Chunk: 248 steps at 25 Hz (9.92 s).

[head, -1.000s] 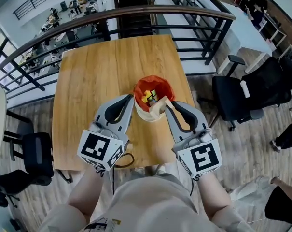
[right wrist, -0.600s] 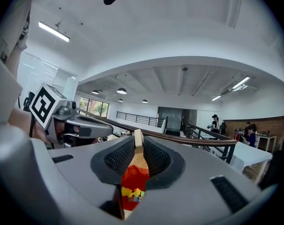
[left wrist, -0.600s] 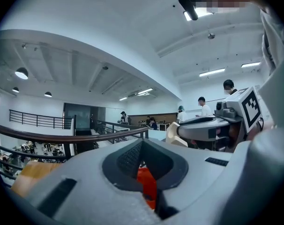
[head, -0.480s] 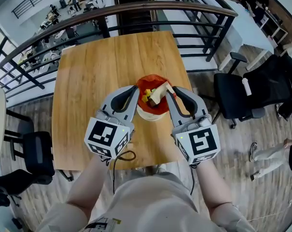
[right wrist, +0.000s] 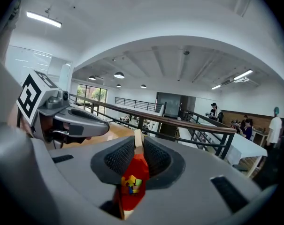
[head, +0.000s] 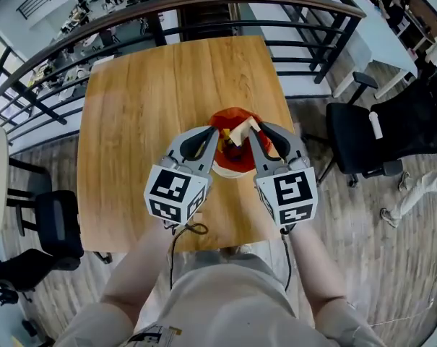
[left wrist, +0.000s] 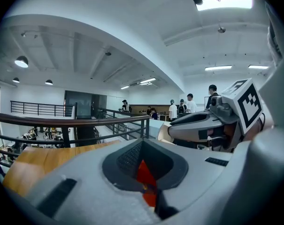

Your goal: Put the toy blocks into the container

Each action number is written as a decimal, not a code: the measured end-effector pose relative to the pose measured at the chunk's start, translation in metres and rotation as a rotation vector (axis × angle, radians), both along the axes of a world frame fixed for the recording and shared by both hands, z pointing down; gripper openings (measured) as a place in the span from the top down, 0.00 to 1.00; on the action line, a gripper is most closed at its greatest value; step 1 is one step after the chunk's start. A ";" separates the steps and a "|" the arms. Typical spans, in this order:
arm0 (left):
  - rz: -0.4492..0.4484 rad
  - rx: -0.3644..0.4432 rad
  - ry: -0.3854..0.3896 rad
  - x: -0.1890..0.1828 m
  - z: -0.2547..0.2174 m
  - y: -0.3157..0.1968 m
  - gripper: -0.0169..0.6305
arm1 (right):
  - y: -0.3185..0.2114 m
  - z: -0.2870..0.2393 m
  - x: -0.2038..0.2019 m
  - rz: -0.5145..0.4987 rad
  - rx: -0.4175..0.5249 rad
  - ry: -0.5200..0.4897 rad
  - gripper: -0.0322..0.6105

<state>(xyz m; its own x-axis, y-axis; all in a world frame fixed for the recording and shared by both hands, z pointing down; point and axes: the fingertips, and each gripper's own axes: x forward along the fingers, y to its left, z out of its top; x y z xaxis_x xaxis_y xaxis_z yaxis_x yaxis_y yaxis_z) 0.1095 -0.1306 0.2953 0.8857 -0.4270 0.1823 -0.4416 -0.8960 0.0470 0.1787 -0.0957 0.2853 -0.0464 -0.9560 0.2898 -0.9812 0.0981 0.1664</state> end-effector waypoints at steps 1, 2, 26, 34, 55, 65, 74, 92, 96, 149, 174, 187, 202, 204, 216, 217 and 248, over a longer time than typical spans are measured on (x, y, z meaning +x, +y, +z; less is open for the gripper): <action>0.000 -0.007 -0.006 0.001 0.006 -0.002 0.95 | -0.003 0.007 0.001 0.004 -0.017 0.000 0.85; 0.000 -0.016 -0.013 0.002 0.012 -0.004 0.95 | -0.005 0.014 0.002 0.007 -0.035 0.001 0.85; 0.013 -0.177 -0.113 0.007 0.101 -0.020 0.95 | -0.036 0.139 0.019 0.017 -0.353 0.028 0.84; 0.013 -0.187 -0.123 0.008 0.107 -0.016 0.95 | -0.035 0.154 0.031 0.074 -0.383 -0.031 0.84; -0.005 -0.166 -0.111 -0.003 0.086 -0.005 0.95 | -0.020 0.118 0.026 0.033 -0.298 -0.018 0.85; -0.008 -0.102 -0.051 -0.016 0.036 0.006 0.95 | 0.006 0.034 0.024 0.024 -0.126 0.027 0.88; 0.001 0.032 0.069 -0.033 -0.053 0.037 0.95 | 0.051 -0.077 -0.007 -0.051 0.119 -0.008 0.89; -0.012 0.231 0.153 -0.072 -0.131 0.120 0.95 | 0.141 -0.153 -0.048 -0.156 0.324 -0.043 0.90; -0.012 0.217 0.110 -0.077 -0.114 0.128 0.95 | 0.149 -0.134 -0.051 -0.167 0.294 -0.106 0.90; -0.009 0.107 0.104 -0.100 -0.083 0.146 0.95 | 0.155 -0.093 -0.094 -0.283 0.223 -0.258 0.92; -0.166 0.046 0.000 -0.145 -0.004 0.083 0.95 | 0.088 0.015 -0.169 -0.493 -0.014 -0.203 0.75; -0.233 -0.154 -0.091 -0.178 0.112 0.057 0.95 | 0.068 0.135 -0.197 -0.515 -0.198 -0.167 0.71; -0.220 -0.380 -0.195 -0.189 0.246 0.064 0.95 | 0.086 0.282 -0.221 -0.560 -0.440 -0.149 0.69; -0.211 -0.400 -0.212 -0.189 0.261 0.068 0.95 | 0.089 0.296 -0.226 -0.576 -0.455 -0.153 0.67; -0.194 -0.456 -0.274 -0.195 0.314 0.077 0.95 | 0.095 0.355 -0.234 -0.687 -0.546 -0.049 0.63; -0.193 -0.457 -0.275 -0.195 0.316 0.077 0.95 | 0.095 0.357 -0.233 -0.686 -0.551 -0.048 0.63; -0.149 -0.364 -0.233 -0.170 0.242 0.069 0.95 | 0.088 0.261 -0.217 -0.629 -0.405 -0.044 0.70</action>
